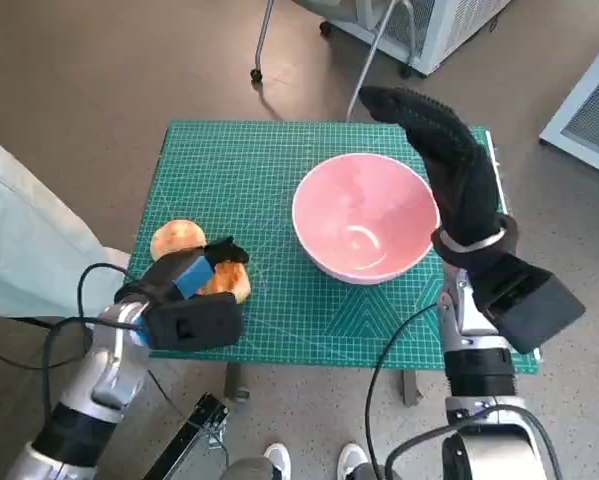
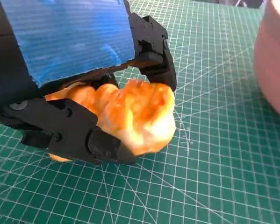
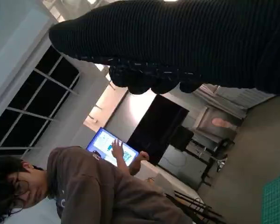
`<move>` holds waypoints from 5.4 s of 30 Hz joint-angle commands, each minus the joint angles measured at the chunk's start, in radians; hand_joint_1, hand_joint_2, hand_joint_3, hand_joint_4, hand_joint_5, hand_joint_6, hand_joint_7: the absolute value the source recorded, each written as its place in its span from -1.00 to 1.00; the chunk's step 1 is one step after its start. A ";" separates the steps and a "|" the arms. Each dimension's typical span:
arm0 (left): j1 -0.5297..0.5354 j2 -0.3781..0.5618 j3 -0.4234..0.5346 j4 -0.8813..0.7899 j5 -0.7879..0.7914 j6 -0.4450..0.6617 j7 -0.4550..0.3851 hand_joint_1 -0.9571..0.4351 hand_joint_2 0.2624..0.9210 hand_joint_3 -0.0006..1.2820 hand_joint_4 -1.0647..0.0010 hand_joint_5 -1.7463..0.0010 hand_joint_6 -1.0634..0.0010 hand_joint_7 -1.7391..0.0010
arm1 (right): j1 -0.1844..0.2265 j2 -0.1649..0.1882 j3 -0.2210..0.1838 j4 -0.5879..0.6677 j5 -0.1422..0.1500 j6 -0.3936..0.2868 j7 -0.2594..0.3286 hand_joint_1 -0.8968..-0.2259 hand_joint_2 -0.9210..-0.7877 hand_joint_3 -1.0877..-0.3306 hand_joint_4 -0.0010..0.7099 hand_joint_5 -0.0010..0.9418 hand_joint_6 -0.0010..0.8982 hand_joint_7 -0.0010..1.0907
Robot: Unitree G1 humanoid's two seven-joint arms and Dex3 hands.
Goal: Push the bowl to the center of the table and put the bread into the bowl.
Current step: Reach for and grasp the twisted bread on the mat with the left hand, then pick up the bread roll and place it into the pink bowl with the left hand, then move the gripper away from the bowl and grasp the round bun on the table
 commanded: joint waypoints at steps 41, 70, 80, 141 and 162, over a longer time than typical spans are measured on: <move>-0.512 -0.297 -0.034 0.053 -0.060 -0.192 0.093 0.37 0.99 -0.92 -0.41 -0.27 -0.14 -0.37 | 0.013 -0.014 -0.035 0.067 0.056 -0.009 0.053 -0.31 -1.00 -0.23 -0.25 -0.97 -1.00 0.43; -0.648 -0.316 -0.131 0.420 -0.054 -0.173 -0.234 0.12 0.57 -0.71 1.00 1.00 0.99 0.47 | 0.041 -0.018 -0.070 0.028 0.090 0.006 0.053 -0.37 -1.00 -0.09 -0.27 -0.98 -1.00 0.32; -0.598 -0.233 -0.077 0.319 -0.092 -0.246 -0.240 0.06 0.66 -0.77 0.98 0.99 0.98 0.42 | 0.042 -0.002 -0.071 0.031 0.089 -0.001 0.045 -0.37 -1.00 -0.06 -0.26 -0.97 -1.00 0.32; -0.324 0.237 0.052 0.475 -0.014 -0.309 -0.236 0.10 0.66 -1.00 0.83 1.00 0.49 0.97 | 0.037 0.002 -0.078 0.049 0.092 -0.001 0.051 -0.32 -1.00 -0.03 -0.25 -0.97 -1.00 0.41; -0.484 0.058 -0.136 0.917 0.138 -0.480 0.017 0.16 0.72 -0.99 0.67 0.96 0.40 0.96 | 0.046 -0.022 -0.079 0.035 0.090 0.012 0.053 -0.30 -1.00 -0.04 -0.25 -0.98 -1.00 0.39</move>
